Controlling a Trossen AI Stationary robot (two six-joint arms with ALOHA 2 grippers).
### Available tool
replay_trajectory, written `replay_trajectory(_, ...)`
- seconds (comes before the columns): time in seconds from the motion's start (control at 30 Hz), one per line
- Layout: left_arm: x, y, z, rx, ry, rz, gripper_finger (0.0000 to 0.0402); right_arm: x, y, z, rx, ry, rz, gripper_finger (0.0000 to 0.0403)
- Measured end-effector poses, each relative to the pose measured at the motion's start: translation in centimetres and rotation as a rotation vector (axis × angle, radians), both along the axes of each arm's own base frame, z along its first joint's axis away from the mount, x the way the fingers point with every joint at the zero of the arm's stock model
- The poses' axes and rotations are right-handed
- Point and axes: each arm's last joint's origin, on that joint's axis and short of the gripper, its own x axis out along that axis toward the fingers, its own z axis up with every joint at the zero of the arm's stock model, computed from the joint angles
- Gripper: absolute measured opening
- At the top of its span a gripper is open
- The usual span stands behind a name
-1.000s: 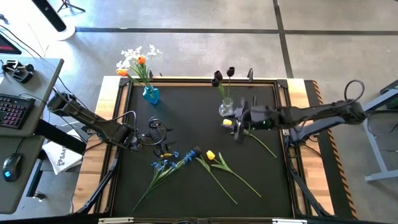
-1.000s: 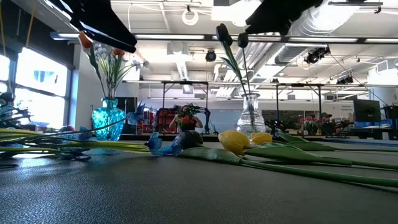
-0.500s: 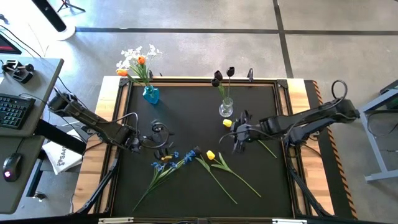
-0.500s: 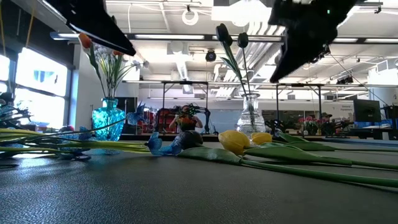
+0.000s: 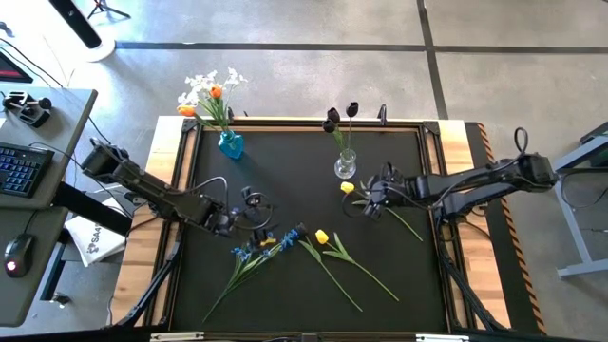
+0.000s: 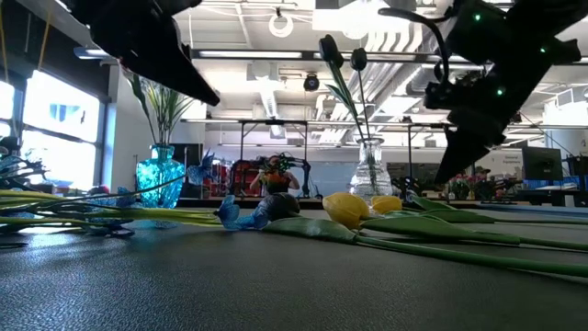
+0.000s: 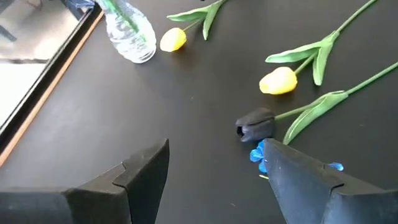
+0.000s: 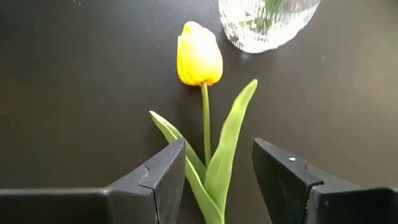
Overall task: Sort flowers into vase by color
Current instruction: Put the top yellow flower into the blue vase
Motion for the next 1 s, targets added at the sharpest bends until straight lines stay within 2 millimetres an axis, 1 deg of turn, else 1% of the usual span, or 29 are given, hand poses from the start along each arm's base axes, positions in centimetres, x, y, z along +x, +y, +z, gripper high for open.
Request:
replay_trajectory(0.07,0.2,0.2,0.0,-0.014,0.001,-0.001,0.0248,-0.1,0.2,-0.3,0.014,-0.014,-0.014,0.018)
replay_trajectory(0.17,0.2,0.4,0.0,0.042,0.009,0.007,0.0248,0.1,0.5,-0.5,0.022,-0.065,-0.019,0.0181)
replay_trajectory(0.27,0.2,0.5,0.0,0.072,0.007,0.009,0.0248,0.6,0.8,-0.4,-0.011,-0.179,-0.028,0.0181)
replay_trajectory(0.37,0.2,0.5,0.1,0.075,0.004,0.004,0.0248,1.0,1.2,-0.6,-0.045,-0.295,0.015,0.0181)
replay_trajectory(0.47,0.3,0.5,-0.1,0.069,-0.026,-0.001,0.0248,1.0,1.4,-0.9,-0.066,-0.362,0.061,0.0181)
replay_trajectory(0.57,0.2,0.9,-1.5,0.042,-0.115,-0.037,0.0248,0.6,1.6,-1.4,-0.068,-0.331,0.081,0.0181)
replay_trajectory(0.73,-0.4,2.8,-3.6,-0.091,-0.287,-0.079,0.0248,0.0,1.6,-2.1,-0.037,-0.265,0.044,0.0181)
replay_trajectory(0.87,-0.6,4.0,-3.8,-0.138,-0.392,-0.061,0.0248,-0.3,1.6,-2.4,-0.043,-0.217,0.044,0.0181)
replay_trajectory(1.0,-0.6,4.3,-3.8,-0.146,-0.422,-0.058,0.0248,-0.6,1.4,-2.7,-0.078,-0.166,0.028,0.0181)
